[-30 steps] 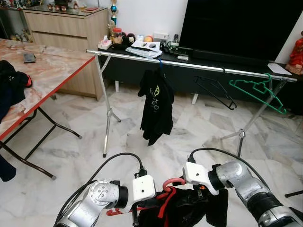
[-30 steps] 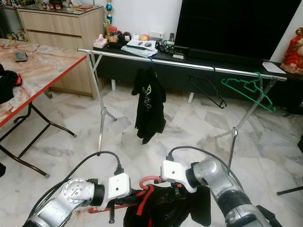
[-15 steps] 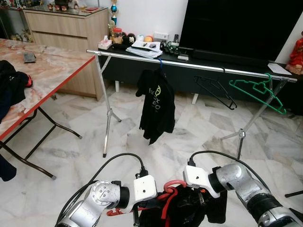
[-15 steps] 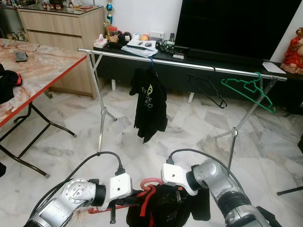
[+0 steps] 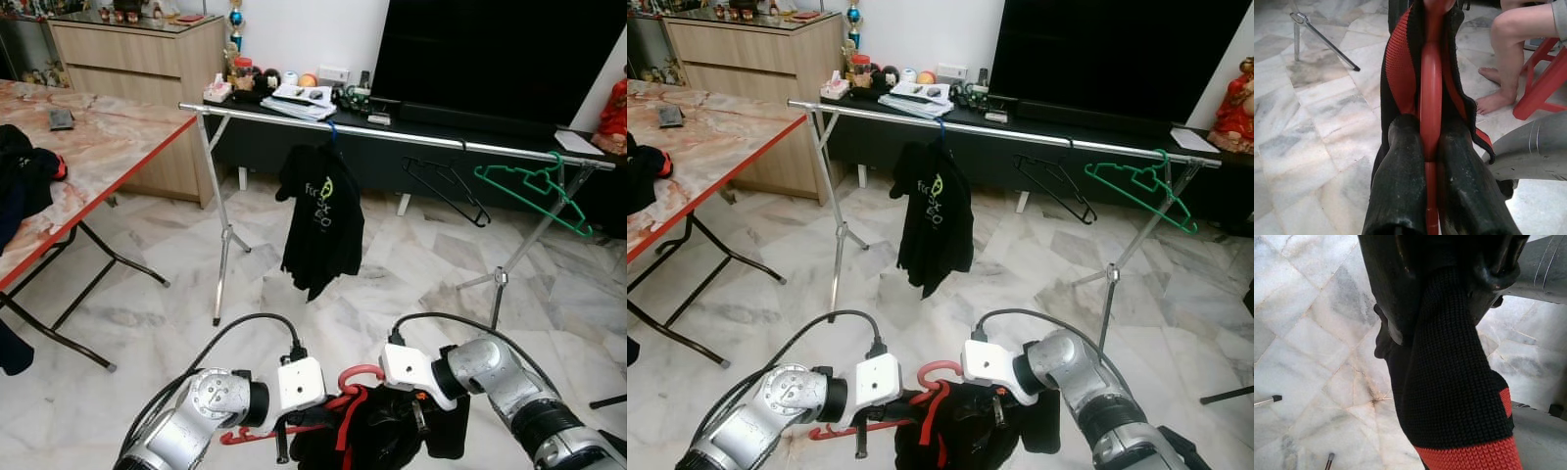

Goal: Hang hanger

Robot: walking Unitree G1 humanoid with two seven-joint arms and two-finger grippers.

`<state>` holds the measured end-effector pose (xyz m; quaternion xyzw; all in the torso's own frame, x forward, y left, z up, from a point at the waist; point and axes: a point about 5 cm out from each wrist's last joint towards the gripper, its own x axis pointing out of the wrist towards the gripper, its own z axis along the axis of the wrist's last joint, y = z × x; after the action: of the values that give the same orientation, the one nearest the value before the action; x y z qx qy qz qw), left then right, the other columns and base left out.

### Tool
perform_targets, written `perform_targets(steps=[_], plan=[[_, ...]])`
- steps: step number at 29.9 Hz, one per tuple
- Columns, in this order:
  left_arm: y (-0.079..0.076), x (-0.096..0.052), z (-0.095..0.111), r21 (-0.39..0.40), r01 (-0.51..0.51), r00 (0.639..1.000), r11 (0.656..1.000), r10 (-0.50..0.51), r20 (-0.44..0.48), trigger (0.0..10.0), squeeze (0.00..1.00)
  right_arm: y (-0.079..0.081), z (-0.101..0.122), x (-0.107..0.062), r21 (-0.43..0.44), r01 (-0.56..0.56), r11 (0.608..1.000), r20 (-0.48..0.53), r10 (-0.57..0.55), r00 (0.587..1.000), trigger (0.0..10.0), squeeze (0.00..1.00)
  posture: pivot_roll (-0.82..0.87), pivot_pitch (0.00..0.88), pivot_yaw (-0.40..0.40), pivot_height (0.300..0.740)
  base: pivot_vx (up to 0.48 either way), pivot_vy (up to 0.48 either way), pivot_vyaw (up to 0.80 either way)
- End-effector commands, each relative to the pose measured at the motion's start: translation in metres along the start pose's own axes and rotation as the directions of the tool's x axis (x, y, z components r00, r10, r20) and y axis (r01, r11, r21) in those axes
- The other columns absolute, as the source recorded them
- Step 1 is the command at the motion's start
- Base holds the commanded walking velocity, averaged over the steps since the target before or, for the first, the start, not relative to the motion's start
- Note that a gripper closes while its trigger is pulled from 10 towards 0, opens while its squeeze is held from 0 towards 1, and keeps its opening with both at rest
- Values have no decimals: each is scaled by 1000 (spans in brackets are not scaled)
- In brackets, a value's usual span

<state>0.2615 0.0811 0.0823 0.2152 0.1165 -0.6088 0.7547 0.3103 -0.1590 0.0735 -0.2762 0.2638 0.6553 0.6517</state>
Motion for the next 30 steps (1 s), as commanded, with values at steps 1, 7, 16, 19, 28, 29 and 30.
perform_targets(steps=[1, 7, 16, 19, 28, 29, 30], plan=[[4, 6, 29, 67, 6, 995, 998, -12, 97, 10000, 0, -5, 9, 1, -20, 11, 1000, 18, -11, 1000, 0, 0, 131, 0, -101, 740, 0, 0, 0], [4, 6, 27, 56, 17, 997, 998, -21, 74, 10000, 125, -5, 9, 1, -23, 11, 1000, 17, -11, 1000, 0, 0, 134, 0, -107, 740, 0, 0, 0], [2, 3, 22, 53, 48, 998, 997, -50, 48, 10000, 1000, -6, 9, 1, -26, 17, 1000, 8, -17, 1000, 0, 0, 136, 0, -110, 740, 0, 0, 0], [2, 1, 21, 49, 48, 998, 998, -50, 39, 10000, 1000, -6, 9, 1, -26, 17, 1000, 4, -17, 1000, 0, 0, 135, 0, -111, 740, 0, 0, 0], [5, -13, 10, 34, 63, 998, 997, -63, -28, 10000, 1000, -3, 2, 2, -28, 1, 1000, -47, -3, 999, 0, 0, 139, 0, -110, 740, 0, 0, 0], [6, -16, 8, 33, 63, 997, 997, -62, -41, 10000, 1000, -3, 0, 2, -27, 5, 1000, -55, -6, 998, 0, 0, 138, 0, -110, 740, 0, 0, 0], [6, -16, 8, 33, 63, 997, 997, -62, -41, 10000, 1000, -3, 0, 2, -27, 5, 1000, -55, -6, 998, 0, 0, 138, 0, -110, 740, 0, 0, 0]])
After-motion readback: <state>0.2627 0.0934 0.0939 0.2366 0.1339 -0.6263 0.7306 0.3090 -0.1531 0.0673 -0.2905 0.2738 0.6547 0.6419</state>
